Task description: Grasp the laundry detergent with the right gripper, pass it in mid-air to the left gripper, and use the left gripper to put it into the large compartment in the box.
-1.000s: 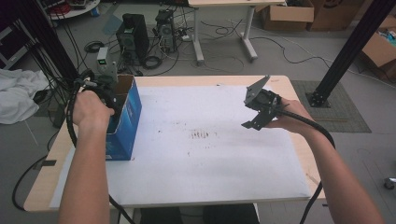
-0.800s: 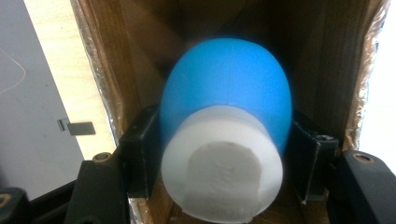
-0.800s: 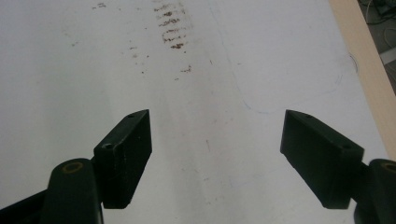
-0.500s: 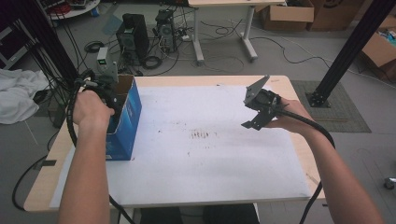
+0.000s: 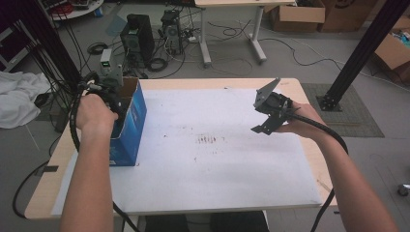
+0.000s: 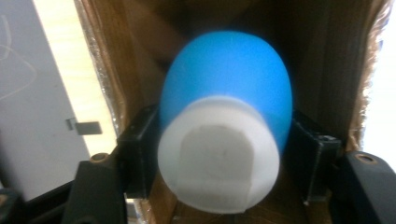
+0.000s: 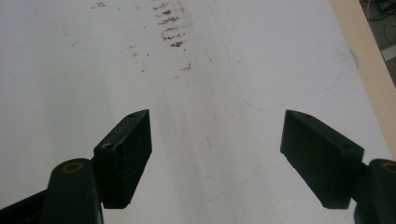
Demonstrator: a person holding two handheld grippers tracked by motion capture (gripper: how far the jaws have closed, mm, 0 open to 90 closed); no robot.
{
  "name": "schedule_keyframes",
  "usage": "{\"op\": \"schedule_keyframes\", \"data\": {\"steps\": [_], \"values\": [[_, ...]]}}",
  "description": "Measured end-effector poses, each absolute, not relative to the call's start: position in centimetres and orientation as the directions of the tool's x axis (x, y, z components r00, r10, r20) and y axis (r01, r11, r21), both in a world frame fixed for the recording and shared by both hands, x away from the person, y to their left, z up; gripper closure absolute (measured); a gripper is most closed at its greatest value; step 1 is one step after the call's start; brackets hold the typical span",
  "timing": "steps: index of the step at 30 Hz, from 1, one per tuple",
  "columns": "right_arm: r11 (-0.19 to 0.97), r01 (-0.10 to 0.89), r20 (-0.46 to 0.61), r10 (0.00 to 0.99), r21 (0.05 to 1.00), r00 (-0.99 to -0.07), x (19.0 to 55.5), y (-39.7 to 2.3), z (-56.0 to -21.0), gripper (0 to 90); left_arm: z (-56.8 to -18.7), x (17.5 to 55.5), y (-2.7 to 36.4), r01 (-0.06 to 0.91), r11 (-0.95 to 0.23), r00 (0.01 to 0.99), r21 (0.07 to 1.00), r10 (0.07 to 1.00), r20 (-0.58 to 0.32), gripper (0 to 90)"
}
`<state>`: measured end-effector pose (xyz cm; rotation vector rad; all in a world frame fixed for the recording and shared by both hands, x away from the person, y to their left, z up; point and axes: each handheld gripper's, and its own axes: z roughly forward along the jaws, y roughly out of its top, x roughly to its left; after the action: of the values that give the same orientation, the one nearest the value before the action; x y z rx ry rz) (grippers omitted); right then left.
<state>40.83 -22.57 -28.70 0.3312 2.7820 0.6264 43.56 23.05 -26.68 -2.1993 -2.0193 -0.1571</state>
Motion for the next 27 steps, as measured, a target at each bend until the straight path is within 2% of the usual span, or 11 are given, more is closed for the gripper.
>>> {"op": "schedule_keyframes", "data": {"steps": [10,18,27], "values": [[0.88,0.162,-0.208,0.278,0.447,-0.938,40.5,-22.3,-28.3,24.6,-25.9,43.1,22.8,0.994,-0.111,0.11,-0.009,0.976,0.188,24.4],[0.876,0.167,-0.205,0.284,0.452,-0.937,40.5,-22.3,-27.7,24.5,-23.9,42.5,22.5,0.99,-0.143,0.137,0.021,0.973,0.188,19.7],[0.868,0.171,-0.192,0.288,0.466,-0.938,40.6,-22.5,-27.1,22.6,-20.4,41.6,20.1,0.957,-0.267,0.249,0.113,0.956,0.156,16.7]]}}
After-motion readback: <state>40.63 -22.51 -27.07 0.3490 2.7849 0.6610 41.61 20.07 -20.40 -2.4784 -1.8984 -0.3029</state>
